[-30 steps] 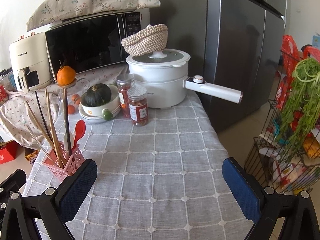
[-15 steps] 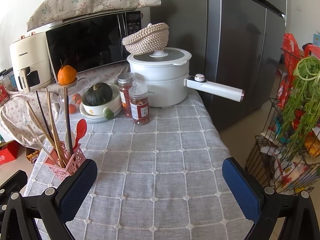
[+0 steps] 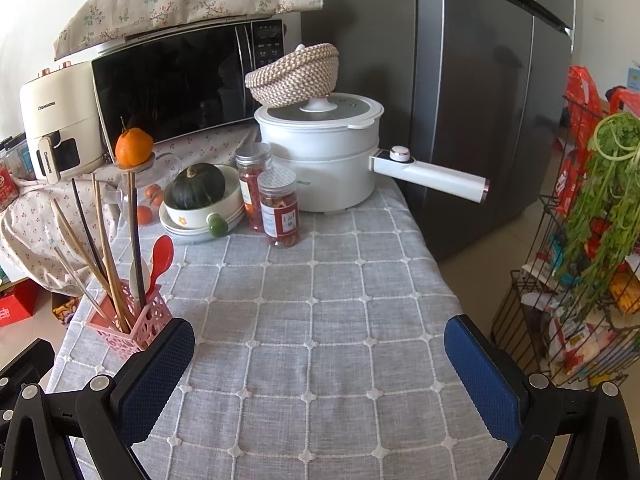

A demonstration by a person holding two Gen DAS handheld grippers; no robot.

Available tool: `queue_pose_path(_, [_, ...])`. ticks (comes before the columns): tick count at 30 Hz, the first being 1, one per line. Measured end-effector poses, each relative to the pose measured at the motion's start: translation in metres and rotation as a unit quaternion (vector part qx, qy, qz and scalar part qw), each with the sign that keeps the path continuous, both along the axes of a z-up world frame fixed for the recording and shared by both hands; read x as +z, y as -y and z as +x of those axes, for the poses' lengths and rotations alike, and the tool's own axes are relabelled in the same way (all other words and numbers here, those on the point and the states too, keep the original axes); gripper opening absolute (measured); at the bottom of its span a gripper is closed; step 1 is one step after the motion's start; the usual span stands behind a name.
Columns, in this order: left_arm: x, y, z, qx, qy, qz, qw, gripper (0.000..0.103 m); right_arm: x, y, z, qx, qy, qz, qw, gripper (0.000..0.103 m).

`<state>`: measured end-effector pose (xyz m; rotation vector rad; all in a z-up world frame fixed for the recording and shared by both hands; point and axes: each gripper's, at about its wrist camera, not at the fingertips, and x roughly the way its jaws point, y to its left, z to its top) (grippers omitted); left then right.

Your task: Organize utensils

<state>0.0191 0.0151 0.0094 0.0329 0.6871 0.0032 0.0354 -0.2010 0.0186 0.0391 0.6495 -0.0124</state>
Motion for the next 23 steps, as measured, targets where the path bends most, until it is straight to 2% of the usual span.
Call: queue_pose_path(23, [-0.0011,-0.0026,-0.0004,0.002,0.002,-0.004,1.0000,0.102,-0.0055,-0.0001,0.0013,0.002,-0.006,0.002,1.000,0.103])
